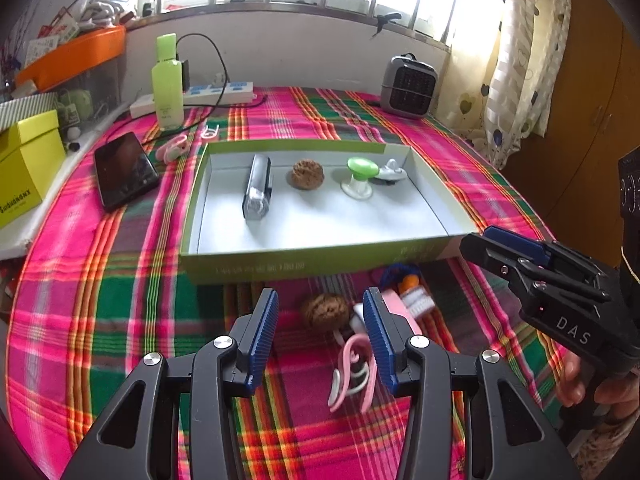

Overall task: Organize objects
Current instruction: 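Lower the left tool onto the pink hook-shaped clip and close it, then grasp the white round jar with the right tool while the left tool holds the pink clip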

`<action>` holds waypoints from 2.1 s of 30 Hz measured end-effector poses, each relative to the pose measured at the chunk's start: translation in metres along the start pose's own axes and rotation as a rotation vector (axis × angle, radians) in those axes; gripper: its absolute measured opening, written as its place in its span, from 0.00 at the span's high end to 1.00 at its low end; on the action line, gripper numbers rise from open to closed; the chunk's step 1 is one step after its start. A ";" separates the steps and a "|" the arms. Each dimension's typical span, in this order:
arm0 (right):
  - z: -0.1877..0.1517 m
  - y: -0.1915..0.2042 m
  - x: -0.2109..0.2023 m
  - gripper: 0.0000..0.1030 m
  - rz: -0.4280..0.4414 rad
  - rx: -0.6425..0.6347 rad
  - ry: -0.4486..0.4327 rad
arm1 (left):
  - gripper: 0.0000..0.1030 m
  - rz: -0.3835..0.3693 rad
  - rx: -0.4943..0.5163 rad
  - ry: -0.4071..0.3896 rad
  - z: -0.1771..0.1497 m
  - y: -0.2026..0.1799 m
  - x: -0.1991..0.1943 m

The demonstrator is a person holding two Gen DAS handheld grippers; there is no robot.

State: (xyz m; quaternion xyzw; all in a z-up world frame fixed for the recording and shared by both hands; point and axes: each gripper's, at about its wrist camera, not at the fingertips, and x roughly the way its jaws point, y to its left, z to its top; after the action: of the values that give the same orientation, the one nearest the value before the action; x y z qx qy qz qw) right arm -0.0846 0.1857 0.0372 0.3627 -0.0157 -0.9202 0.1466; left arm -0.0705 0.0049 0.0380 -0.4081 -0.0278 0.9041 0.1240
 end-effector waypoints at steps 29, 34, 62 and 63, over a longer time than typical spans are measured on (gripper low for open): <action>-0.029 0.016 0.001 0.63 0.022 -0.012 0.052 | 0.55 -0.038 0.026 0.060 -0.033 -0.009 0.012; -0.029 0.017 0.005 0.63 0.025 -0.009 0.060 | 0.64 -0.036 0.012 0.055 -0.033 -0.005 0.011; -0.021 0.028 0.024 0.63 0.095 0.004 0.100 | 0.77 0.016 -0.064 0.040 -0.030 0.028 0.009; -0.022 0.028 0.024 0.63 0.096 0.004 0.101 | 0.77 0.017 -0.064 0.040 -0.030 0.027 0.009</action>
State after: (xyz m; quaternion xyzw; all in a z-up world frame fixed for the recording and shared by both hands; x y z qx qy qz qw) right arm -0.0790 0.1536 0.0093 0.4076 -0.0276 -0.8927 0.1904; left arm -0.0594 -0.0208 0.0071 -0.4298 -0.0505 0.8955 0.1037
